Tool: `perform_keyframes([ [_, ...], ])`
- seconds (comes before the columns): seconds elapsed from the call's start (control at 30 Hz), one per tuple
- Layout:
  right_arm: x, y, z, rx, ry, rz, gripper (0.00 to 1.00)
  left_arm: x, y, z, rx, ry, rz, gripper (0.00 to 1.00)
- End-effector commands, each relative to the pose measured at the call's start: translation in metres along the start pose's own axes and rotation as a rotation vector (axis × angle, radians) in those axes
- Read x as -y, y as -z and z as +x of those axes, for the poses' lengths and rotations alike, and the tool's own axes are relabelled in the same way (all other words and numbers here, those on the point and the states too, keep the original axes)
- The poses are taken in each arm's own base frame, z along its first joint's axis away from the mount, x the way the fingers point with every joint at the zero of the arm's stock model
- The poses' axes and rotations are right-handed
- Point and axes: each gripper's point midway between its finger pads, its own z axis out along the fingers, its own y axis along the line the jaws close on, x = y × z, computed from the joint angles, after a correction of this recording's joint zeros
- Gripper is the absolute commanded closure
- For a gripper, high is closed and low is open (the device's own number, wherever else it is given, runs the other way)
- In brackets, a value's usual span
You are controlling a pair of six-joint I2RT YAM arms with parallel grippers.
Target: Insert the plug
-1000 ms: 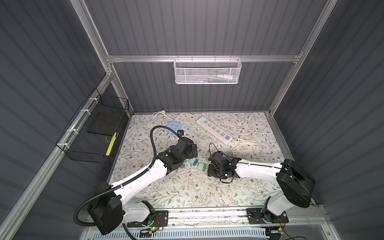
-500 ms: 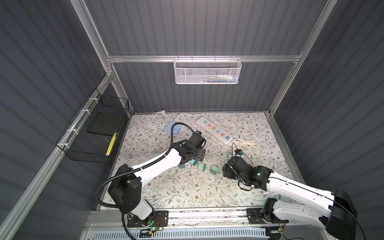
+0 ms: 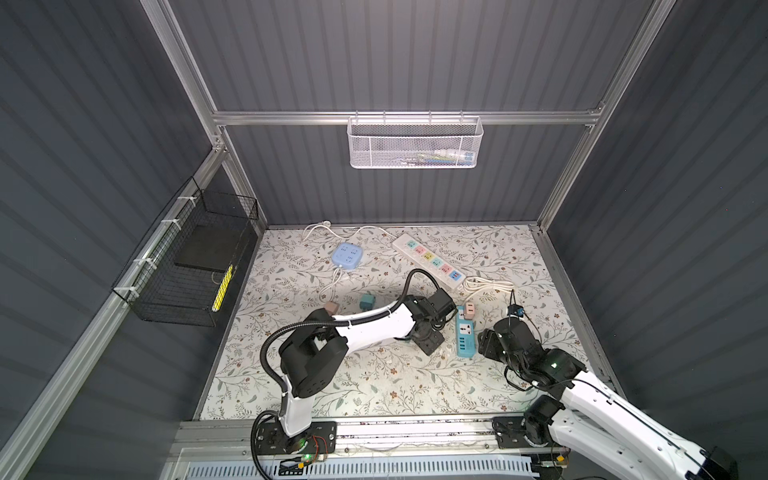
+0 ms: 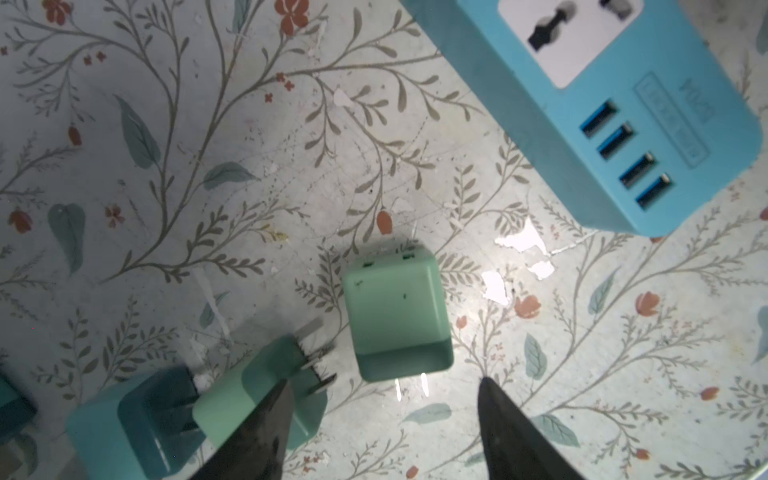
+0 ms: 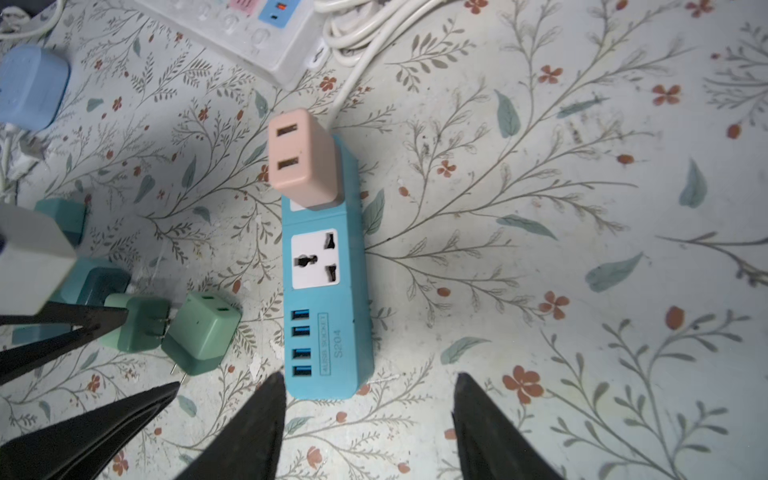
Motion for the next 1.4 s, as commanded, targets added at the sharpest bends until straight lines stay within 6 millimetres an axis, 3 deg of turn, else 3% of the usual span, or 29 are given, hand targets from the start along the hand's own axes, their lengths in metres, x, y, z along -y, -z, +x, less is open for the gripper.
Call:
perform_keyframes([
  [0.0,0.002,0.002,-0.001,-0.013,0.038,-0.002,0.36,0.004,0.001,-0.007,-0.010,-0.048,0.033,0.28],
  [0.47,0.002,-0.008,-0.010,-0.016,0.039,0.010,0.38,-0.001,-0.028,0.001,-0.081,0.013,-0.004,0.36],
  [0.63,0.000,-0.009,-0.008,-0.028,0.045,-0.001,0.42,0.009,-0.038,0.008,-0.083,0.028,0.048,0.38],
  [0.87,0.003,-0.007,-0.003,-0.032,0.024,-0.013,0.42,0.001,-0.040,0.014,-0.105,0.027,0.002,0.38],
  [1.03,0.004,-0.007,-0.001,-0.032,0.016,-0.014,0.43,0.000,-0.044,0.016,-0.112,0.019,0.000,0.45],
  [1.37,0.004,-0.003,-0.004,-0.030,0.029,-0.010,0.43,0.000,-0.049,0.020,-0.111,0.023,-0.004,0.44],
])
